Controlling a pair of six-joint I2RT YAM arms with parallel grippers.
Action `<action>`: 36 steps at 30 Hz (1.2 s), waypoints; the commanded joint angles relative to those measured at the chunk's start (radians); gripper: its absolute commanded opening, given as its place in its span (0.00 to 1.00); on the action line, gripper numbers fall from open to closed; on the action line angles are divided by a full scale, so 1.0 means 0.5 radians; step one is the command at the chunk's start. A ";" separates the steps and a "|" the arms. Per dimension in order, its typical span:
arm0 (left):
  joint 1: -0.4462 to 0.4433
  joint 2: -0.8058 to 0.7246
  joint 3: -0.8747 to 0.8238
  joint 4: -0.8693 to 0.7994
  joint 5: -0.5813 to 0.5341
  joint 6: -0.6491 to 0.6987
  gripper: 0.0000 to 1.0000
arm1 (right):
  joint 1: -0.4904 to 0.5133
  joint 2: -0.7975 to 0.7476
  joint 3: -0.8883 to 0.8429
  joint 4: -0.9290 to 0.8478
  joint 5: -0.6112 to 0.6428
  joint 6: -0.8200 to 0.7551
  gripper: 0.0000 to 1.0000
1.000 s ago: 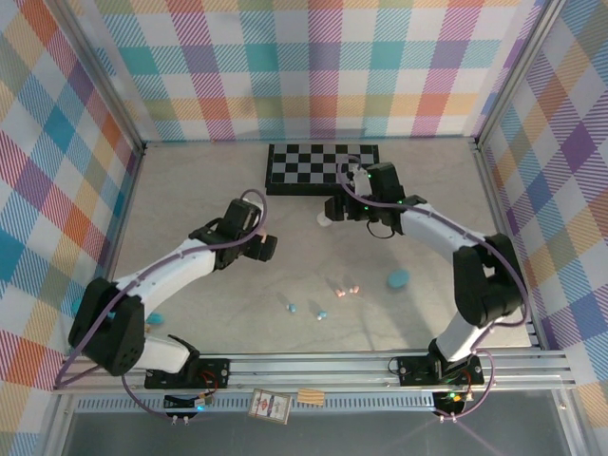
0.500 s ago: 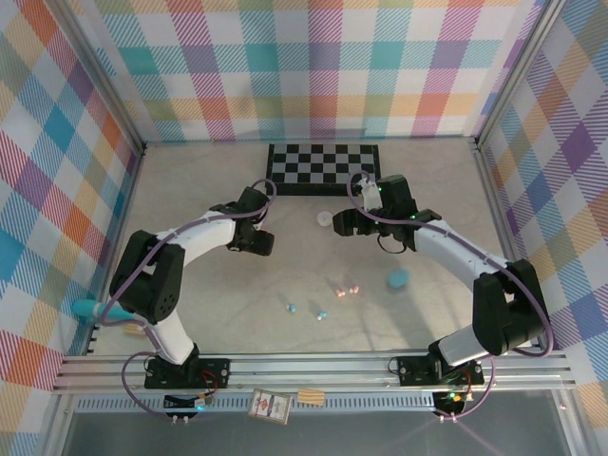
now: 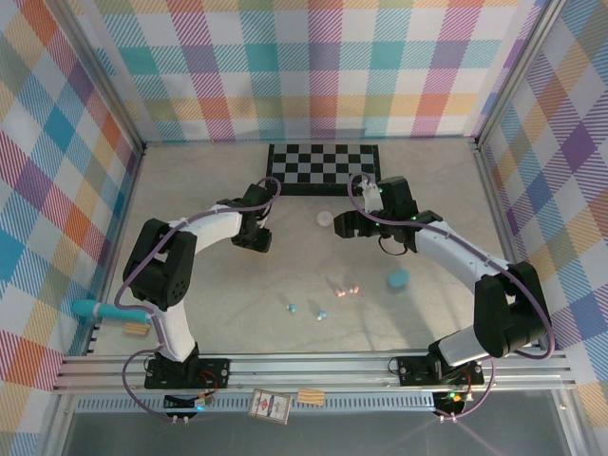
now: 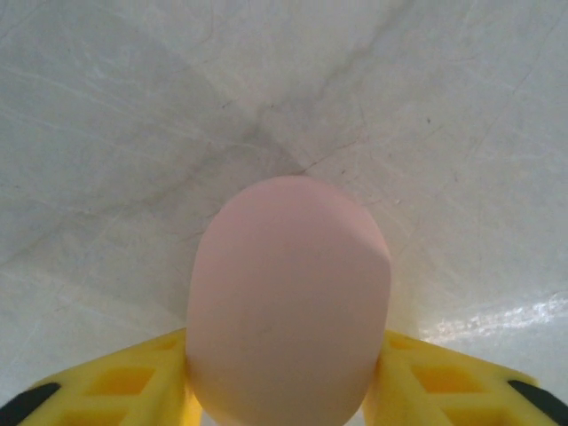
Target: Insert wireless bluetooth earbuds into charging case
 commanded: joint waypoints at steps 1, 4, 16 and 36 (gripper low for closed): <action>0.017 0.027 0.045 -0.068 0.027 0.023 0.40 | -0.004 -0.053 -0.026 -0.014 -0.027 -0.040 0.81; 0.018 -0.002 0.034 -0.069 0.021 0.025 0.35 | -0.006 -0.076 -0.030 -0.014 -0.045 -0.017 0.81; -0.061 -0.729 -0.381 0.472 0.401 0.295 0.34 | -0.008 -0.241 -0.049 0.002 -0.420 0.317 0.86; -0.514 -1.314 -0.733 1.015 0.826 1.063 0.28 | 0.099 -0.114 0.123 0.091 -1.137 0.884 0.81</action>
